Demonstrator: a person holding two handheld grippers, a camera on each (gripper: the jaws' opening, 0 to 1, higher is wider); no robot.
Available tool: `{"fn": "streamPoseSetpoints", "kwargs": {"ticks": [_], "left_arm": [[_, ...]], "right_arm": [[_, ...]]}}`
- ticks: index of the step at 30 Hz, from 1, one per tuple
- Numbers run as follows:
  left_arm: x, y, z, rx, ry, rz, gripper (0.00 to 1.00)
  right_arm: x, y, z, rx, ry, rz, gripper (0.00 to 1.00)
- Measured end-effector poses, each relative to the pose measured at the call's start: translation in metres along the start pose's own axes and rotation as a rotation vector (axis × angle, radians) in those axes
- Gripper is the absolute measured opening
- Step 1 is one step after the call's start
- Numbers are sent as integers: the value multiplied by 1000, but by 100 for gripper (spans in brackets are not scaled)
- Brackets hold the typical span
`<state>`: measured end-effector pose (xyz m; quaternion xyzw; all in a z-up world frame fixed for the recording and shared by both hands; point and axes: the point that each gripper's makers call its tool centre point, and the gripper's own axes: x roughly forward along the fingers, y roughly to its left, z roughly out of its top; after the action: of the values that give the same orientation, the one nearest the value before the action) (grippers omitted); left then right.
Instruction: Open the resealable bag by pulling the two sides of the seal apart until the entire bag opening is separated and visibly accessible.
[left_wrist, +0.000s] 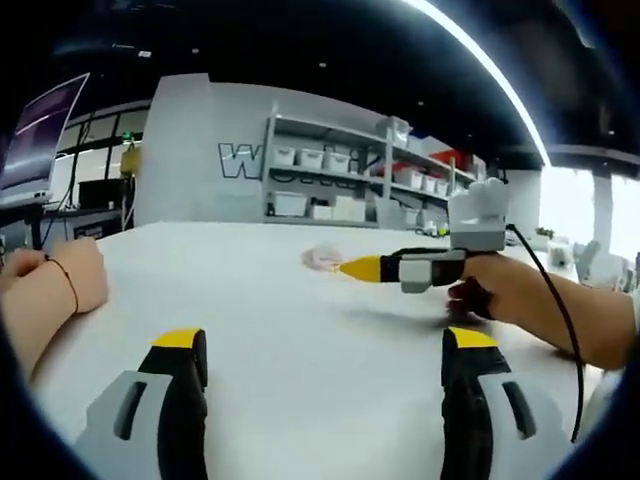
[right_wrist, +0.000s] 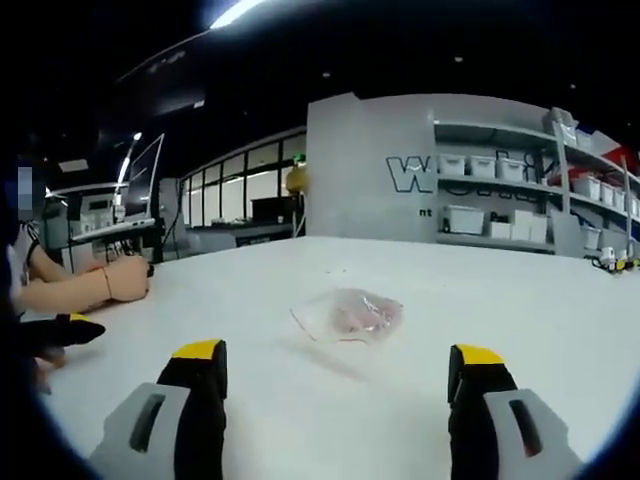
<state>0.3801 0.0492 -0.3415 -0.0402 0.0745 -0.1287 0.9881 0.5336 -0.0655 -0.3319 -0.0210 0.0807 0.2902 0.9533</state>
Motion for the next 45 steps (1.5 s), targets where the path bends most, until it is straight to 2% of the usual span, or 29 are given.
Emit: {"fn": "streamPoseSetpoints", "kwargs": {"ticks": [31,45], "left_arm": [[-1,0,0,-1,2,-2,95],[-2,-2,2,1,-1,-9,95]], "right_arm": [[-9,1,1,31,-5,5,86],[-24,5,1,46,-27,-3,83]]}}
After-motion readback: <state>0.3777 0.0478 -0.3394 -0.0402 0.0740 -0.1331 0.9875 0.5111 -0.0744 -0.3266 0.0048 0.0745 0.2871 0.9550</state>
